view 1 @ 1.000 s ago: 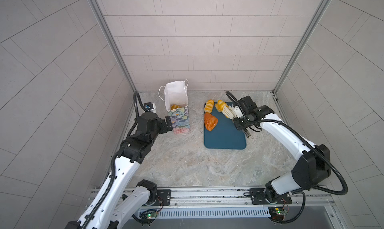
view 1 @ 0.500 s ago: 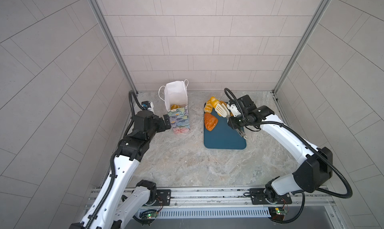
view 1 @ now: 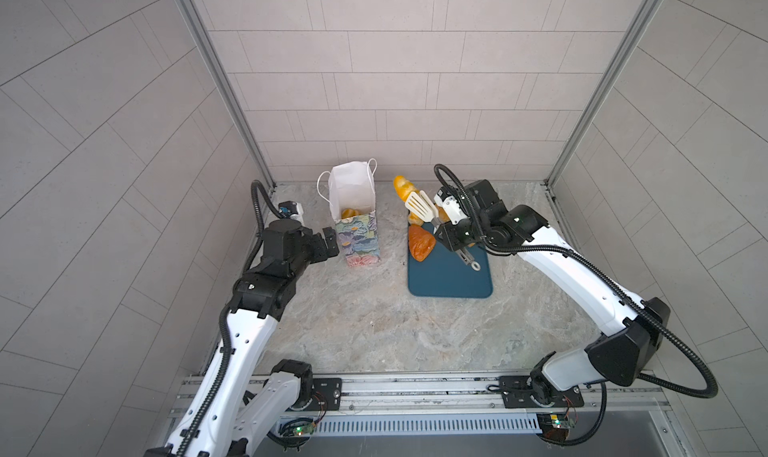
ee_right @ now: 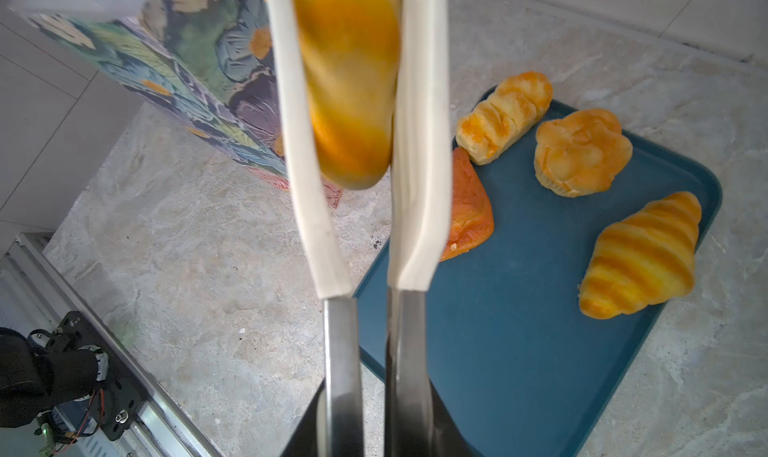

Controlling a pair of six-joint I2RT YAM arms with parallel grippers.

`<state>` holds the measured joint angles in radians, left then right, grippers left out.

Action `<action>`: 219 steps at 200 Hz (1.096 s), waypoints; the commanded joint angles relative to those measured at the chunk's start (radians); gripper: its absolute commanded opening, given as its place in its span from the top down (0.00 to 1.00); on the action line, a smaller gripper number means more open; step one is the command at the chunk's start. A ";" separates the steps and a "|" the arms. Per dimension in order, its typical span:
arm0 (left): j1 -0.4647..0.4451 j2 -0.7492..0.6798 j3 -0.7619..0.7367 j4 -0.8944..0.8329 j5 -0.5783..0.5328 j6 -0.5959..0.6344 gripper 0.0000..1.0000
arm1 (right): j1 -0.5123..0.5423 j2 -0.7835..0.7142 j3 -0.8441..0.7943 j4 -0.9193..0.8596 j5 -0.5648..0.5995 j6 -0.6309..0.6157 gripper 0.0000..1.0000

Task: Place the fake bread into the paper bag
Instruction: 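Carry the croissant in the tongs over the paper bag opening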

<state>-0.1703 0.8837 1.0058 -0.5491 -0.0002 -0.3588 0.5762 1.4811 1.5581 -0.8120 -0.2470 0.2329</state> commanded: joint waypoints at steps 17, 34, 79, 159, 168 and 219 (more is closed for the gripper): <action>0.010 0.007 0.013 0.023 0.018 0.007 0.00 | 0.047 0.004 0.065 0.022 0.018 -0.017 0.69; 0.012 0.017 0.016 0.030 0.028 0.007 0.00 | 0.063 -0.002 0.073 0.024 0.024 -0.017 0.69; 0.012 0.036 0.018 0.038 0.048 0.014 0.00 | 0.120 0.007 0.110 0.051 0.039 -0.021 0.69; 0.012 0.031 0.010 0.025 0.042 0.038 0.00 | 0.198 0.148 0.267 0.071 0.031 -0.001 0.68; 0.012 0.027 0.007 0.025 0.044 0.040 0.00 | 0.200 0.165 0.287 0.073 0.034 0.005 0.68; 0.012 0.012 -0.005 0.012 0.042 0.061 0.00 | 0.207 0.255 0.377 0.098 0.031 0.035 0.67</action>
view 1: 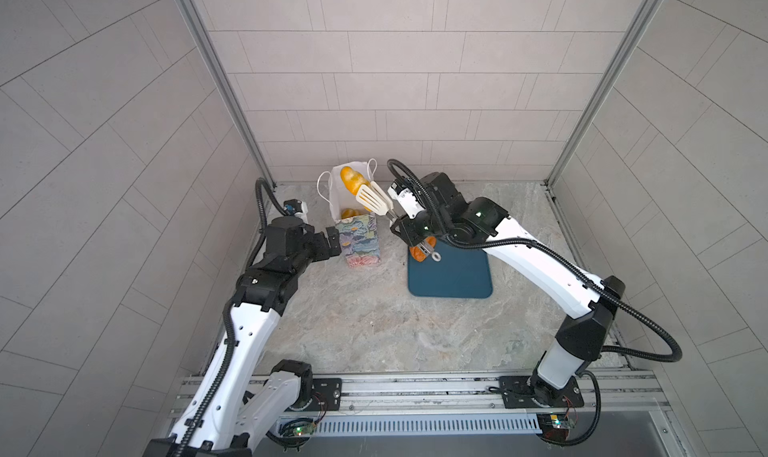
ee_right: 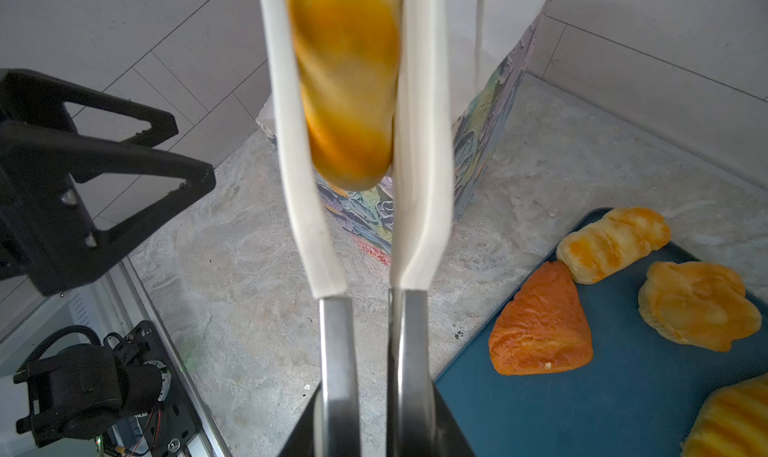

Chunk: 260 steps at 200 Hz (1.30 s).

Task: Place the fake bread into the paper bag
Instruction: 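Carry the croissant in the tongs over the paper bag opening, then open the tongs with the right gripper to drop the croissant in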

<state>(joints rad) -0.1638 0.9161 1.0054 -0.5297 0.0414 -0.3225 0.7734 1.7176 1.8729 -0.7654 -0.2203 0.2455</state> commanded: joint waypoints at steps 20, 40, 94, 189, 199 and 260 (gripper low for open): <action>0.005 -0.022 -0.005 -0.005 0.008 0.030 0.00 | 0.011 0.057 0.101 0.046 0.006 0.027 0.67; 0.006 -0.018 -0.003 -0.004 0.026 0.034 0.00 | 0.010 0.102 0.151 0.023 0.018 0.031 0.67; 0.006 -0.021 -0.003 -0.010 0.045 0.048 0.00 | 0.009 0.220 0.306 -0.056 0.071 0.021 0.65; 0.005 -0.025 -0.007 -0.016 0.057 0.049 0.00 | 0.005 0.303 0.458 -0.175 0.120 0.012 0.56; 0.005 -0.024 -0.008 -0.016 0.057 0.049 0.00 | 0.005 0.303 0.457 -0.177 0.126 0.009 0.53; 0.005 -0.027 -0.007 -0.018 0.061 0.047 0.00 | 0.004 0.289 0.462 -0.183 0.120 0.005 0.46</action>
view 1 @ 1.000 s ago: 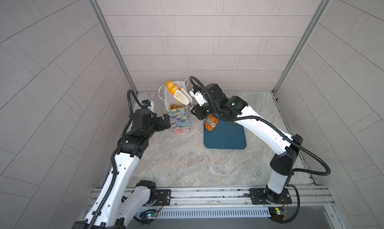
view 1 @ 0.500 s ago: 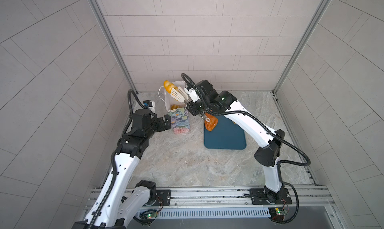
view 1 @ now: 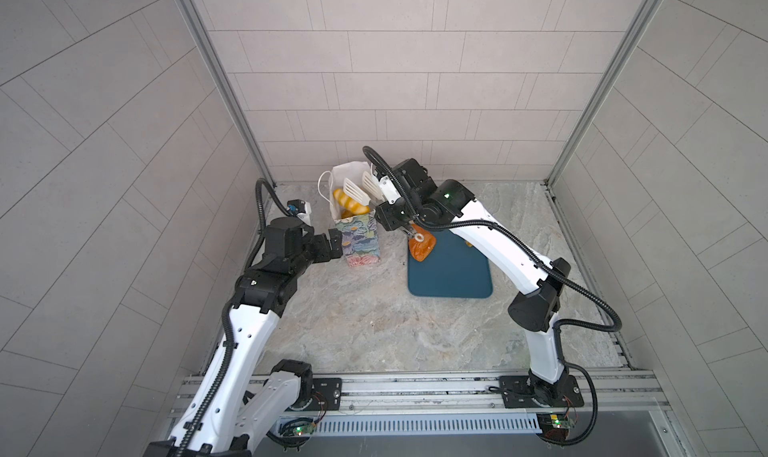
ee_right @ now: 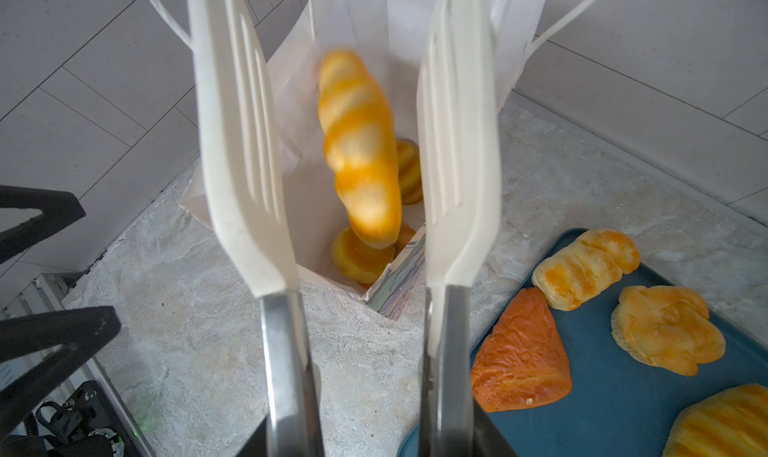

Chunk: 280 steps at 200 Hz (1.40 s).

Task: Place the fake bread into the paper bag
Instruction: 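Open the tongs with the right gripper to drop the croissant in, then move the empty tongs with the right gripper back to the tray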

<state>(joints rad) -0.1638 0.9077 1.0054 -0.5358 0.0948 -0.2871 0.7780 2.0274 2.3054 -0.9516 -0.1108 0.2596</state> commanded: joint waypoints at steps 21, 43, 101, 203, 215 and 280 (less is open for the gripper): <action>0.005 -0.018 -0.005 -0.016 0.009 0.011 0.00 | 0.004 -0.035 0.030 0.001 0.005 -0.016 0.45; 0.006 -0.020 -0.002 -0.020 0.008 0.011 0.00 | 0.014 -0.053 0.027 -0.009 0.005 -0.035 0.45; 0.006 -0.023 0.004 -0.029 0.010 0.007 0.00 | 0.023 -0.170 -0.065 -0.023 0.053 -0.096 0.45; 0.006 -0.028 0.012 -0.028 -0.008 -0.004 0.00 | 0.021 -0.583 -0.643 0.116 0.317 -0.030 0.44; 0.005 -0.028 0.012 -0.029 -0.009 -0.004 0.00 | 0.022 -0.615 -0.692 0.089 0.351 -0.012 0.44; 0.005 -0.025 0.007 -0.022 -0.009 -0.010 0.00 | 0.023 -0.627 -0.930 0.053 0.408 0.092 0.44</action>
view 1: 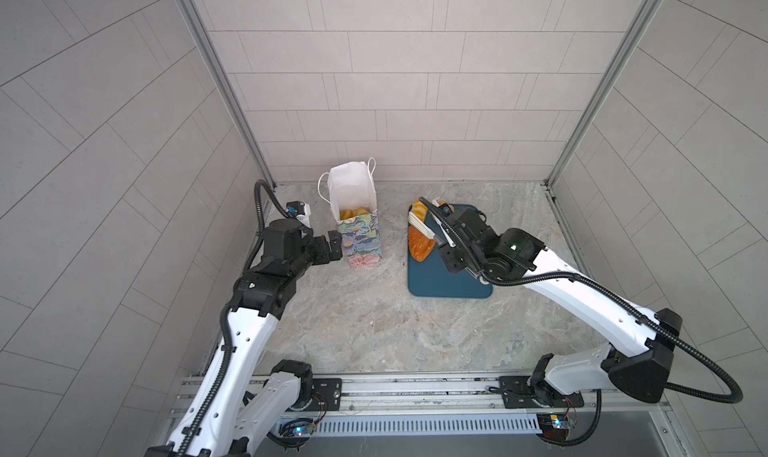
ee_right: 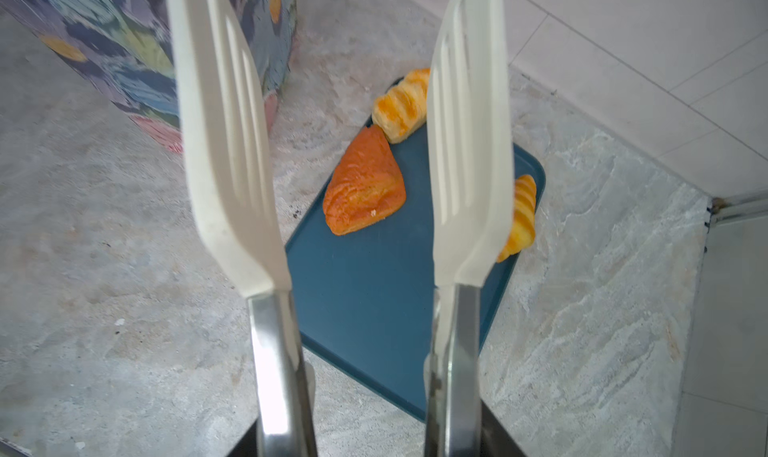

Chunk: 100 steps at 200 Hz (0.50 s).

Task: Place the fake bread into the paper bag
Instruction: 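Move the empty tongs with the right gripper back to the tray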

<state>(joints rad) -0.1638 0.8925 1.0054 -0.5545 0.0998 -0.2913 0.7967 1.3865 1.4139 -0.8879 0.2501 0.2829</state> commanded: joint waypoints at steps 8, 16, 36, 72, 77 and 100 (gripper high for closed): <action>0.006 -0.012 0.006 -0.004 -0.015 -0.005 0.00 | 0.004 0.036 -0.052 -0.014 0.038 0.080 0.44; 0.005 -0.013 0.004 -0.004 -0.015 -0.005 0.00 | 0.004 0.064 -0.054 -0.023 0.024 0.090 0.44; 0.006 -0.013 0.001 -0.005 -0.014 -0.008 0.00 | 0.008 0.148 -0.052 -0.036 0.010 0.127 0.46; 0.006 -0.017 -0.001 -0.013 -0.017 -0.009 0.00 | 0.033 0.262 -0.047 0.019 0.008 0.150 0.46; 0.005 -0.018 -0.001 -0.014 -0.018 -0.010 0.00 | 0.033 0.274 -0.043 0.024 0.012 0.155 0.46; 0.006 -0.023 -0.007 -0.015 -0.017 -0.009 0.00 | 0.033 0.340 -0.018 0.036 0.040 0.167 0.46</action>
<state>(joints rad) -0.1638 0.8898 1.0054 -0.5568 0.0929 -0.2977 0.8246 1.6905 1.3590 -0.8776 0.2466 0.4095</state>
